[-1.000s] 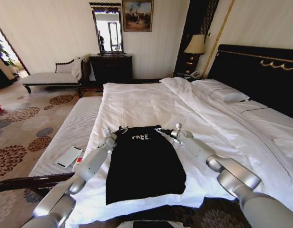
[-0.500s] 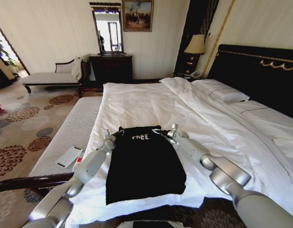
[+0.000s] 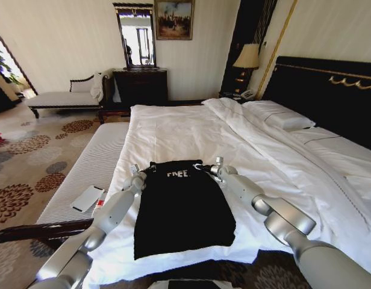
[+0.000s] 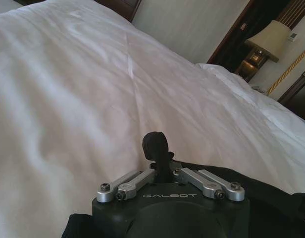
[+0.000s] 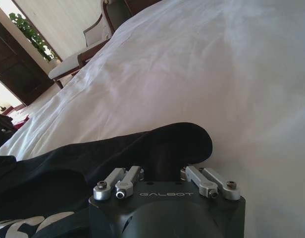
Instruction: Fold the clothes on the bed.
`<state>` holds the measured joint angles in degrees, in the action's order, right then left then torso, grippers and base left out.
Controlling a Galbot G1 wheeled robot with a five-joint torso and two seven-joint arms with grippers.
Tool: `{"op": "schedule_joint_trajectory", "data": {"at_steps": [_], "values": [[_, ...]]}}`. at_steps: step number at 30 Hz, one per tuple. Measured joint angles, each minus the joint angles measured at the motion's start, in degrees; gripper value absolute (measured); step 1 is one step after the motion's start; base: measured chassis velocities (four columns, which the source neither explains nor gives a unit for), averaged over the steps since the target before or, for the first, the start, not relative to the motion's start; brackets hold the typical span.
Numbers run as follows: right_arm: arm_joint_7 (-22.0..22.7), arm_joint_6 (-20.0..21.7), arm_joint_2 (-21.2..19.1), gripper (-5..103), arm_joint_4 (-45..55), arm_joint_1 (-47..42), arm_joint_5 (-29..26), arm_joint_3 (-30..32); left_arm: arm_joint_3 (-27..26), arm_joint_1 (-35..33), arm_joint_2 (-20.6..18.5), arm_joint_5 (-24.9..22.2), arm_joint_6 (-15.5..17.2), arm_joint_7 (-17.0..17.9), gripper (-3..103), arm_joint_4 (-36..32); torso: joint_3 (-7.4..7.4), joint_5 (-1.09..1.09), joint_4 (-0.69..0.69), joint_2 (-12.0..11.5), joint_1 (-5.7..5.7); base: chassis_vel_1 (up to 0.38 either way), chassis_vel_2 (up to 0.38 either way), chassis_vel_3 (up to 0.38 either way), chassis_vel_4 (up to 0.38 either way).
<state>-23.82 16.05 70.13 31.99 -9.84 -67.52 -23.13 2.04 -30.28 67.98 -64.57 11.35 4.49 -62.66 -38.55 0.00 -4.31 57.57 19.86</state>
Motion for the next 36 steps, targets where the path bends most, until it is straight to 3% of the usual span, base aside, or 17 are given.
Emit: {"op": "schedule_joint_trajectory", "data": {"at_steps": [1, 3, 6, 9, 19, 36], "values": [[0.02, -0.26, 0.14, 24, -0.14, 0.00, 0.11, -0.04, 0.02, 0.01, 0.02, 0.01, -0.01, 0.00, 3, 0.00, 0.00, 0.00, 0.00, 0.00, 0.00, 0.000, 0.000, 0.000, 0.000], [0.02, -0.47, 0.23, 24, -0.24, 0.00, 0.23, -0.09, 0.03, 0.02, 0.04, 0.01, -0.01, 0.00, 3, 0.00, 0.00, 0.00, 0.01, 0.00, 0.00, 0.000, 0.000, 0.000, 0.000], [0.02, -1.01, 0.35, 8, -0.37, 0.00, 0.51, -0.27, 0.05, 0.06, 0.15, 0.08, -0.06, 0.00, 3, 0.16, 0.00, 0.00, 0.01, 0.00, 0.00, 0.000, 0.000, 0.000, 0.000], [0.03, -1.18, 0.36, 4, -0.36, -0.03, 0.56, -0.28, 0.04, 0.07, 0.17, 0.12, -0.10, 0.00, 3, 0.24, 0.00, 0.00, 0.01, 0.00, 0.00, 0.000, 0.000, 0.000, 0.000], [0.46, -2.56, -0.40, 3, 0.93, -0.41, 0.78, -0.54, -0.06, 0.11, 0.25, 0.52, -0.31, -0.01, 3, 0.27, 0.00, 0.00, 0.00, 0.00, 0.00, 0.000, 0.000, 0.000, 0.000], [6.09, -6.53, -7.01, 3, 11.33, -0.03, -2.82, 1.17, 0.66, 5.98, -1.42, 0.61, -0.96, 0.36, 3, -0.59, -0.01, 0.00, -0.01, 0.00, 0.00, 0.000, 0.000, 0.000, 0.000]]}}
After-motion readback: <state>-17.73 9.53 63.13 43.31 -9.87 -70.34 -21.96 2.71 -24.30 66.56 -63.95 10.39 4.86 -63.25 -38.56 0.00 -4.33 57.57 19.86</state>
